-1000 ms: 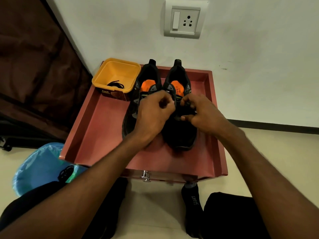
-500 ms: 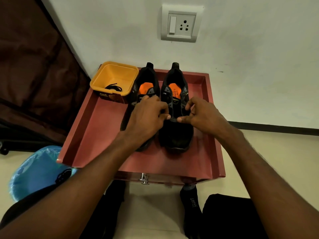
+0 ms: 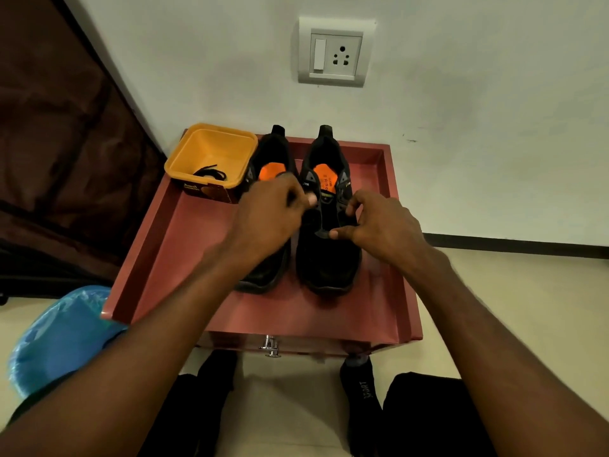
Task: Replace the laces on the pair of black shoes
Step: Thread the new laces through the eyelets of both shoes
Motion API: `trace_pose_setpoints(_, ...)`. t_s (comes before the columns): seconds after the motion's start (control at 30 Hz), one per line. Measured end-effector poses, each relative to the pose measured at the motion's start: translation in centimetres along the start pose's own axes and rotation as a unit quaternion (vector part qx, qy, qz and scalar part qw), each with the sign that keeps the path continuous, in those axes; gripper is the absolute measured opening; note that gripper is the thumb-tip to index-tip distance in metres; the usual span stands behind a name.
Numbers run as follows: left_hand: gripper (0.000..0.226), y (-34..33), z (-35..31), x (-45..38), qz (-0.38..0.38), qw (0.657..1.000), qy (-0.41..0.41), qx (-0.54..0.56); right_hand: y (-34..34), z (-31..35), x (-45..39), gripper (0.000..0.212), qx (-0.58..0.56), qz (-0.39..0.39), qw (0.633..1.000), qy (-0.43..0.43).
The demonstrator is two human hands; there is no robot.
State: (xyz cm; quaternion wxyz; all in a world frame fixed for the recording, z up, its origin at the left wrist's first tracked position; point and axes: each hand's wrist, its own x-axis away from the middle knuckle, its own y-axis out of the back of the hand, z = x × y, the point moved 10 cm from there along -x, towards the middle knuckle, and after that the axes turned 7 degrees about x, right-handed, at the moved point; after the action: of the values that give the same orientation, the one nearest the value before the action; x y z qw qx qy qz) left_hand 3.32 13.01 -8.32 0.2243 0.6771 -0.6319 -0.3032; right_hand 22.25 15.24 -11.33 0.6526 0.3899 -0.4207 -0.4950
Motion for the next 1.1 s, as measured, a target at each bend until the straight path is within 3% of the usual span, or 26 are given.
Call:
trace_pose_setpoints(0.1,0.025,-2.8,-0.1,0.9,0.063,0.989,-0.019,-0.133,0.0,0.1,0.0,0.046,0.002,-0.001,1.000,0.000)
trace_pose_setpoints(0.2,0.018,-2.7,-0.4,1.2,0.044,0.990,-0.029,-0.128,-0.1,0.1,0.0,0.046,0.002,0.001,1.000,-0.001)
trace_pose_setpoints(0.3,0.017,-1.2,-1.8,1.0,0.006,0.994,-0.056,0.095,0.0,-0.1,0.2,0.046,0.008,0.007,1.000,0.000)
trace_pose_setpoints(0.33,0.016,0.2,-2.3,0.7,-0.018,0.975,-0.062,0.214,0.0,-0.2,0.2,0.047,0.009,0.009,1.000,-0.002)
trace_pose_setpoints(0.4,0.015,3.2,-2.2,0.0,-0.061,0.893,-0.040,0.444,-0.1,-0.4,0.3,0.048,0.006,0.014,1.000,-0.010)
trace_pose_setpoints(0.43,0.016,4.5,-1.9,-0.2,-0.080,0.863,-0.026,0.498,-0.1,-0.5,0.3,0.047,0.006,0.016,1.000,-0.012)
trace_pose_setpoints(0.47,0.016,5.2,-1.3,-0.5,-0.095,0.862,-0.012,0.499,-0.1,-0.4,0.3,0.047,0.006,0.017,1.000,-0.013)
trace_pose_setpoints(0.53,0.020,5.1,-0.6,-0.8,-0.096,0.922,-0.011,0.375,-0.1,-0.3,0.3,0.046,0.010,0.016,1.000,-0.014)
trace_pose_setpoints(0.6,0.023,2.7,-0.7,-0.6,-0.047,0.987,-0.042,0.145,-0.1,-0.2,0.2,0.046,0.013,0.011,1.000,-0.018)
trace_pose_setpoints(0.67,0.028,-0.7,-0.1,-0.1,0.028,0.998,-0.039,-0.042,-0.1,-0.2,0.1,0.047,0.016,0.004,1.000,-0.021)
trace_pose_setpoints(0.8,0.019,-2.7,-0.1,0.6,0.071,0.986,-0.043,-0.145,-0.1,-0.3,0.0,0.047,0.020,0.002,1.000,-0.021)
trace_pose_setpoints(0.9,0.012,-2.4,-0.2,0.6,0.059,0.996,-0.036,-0.060,-0.2,-0.3,0.1,0.046,0.019,0.006,1.000,-0.022)
trace_pose_setpoints(0.97,0.012,-1.2,-1.0,0.3,0.025,0.994,-0.038,0.103,-0.3,-0.2,0.1,0.047,0.017,0.013,1.000,-0.023)
trace_pose_setpoints(1.03,0.012,1.1,-2.0,0.0,-0.030,0.964,-0.044,0.260,-0.3,-0.2,0.3,0.048,0.015,0.018,0.999,-0.024)
trace_pose_setpoints(1.1,0.016,2.2,-2.0,-0.2,-0.054,0.941,-0.031,0.334,-0.2,-0.3,0.3,0.046,0.017,0.019,0.999,-0.025)
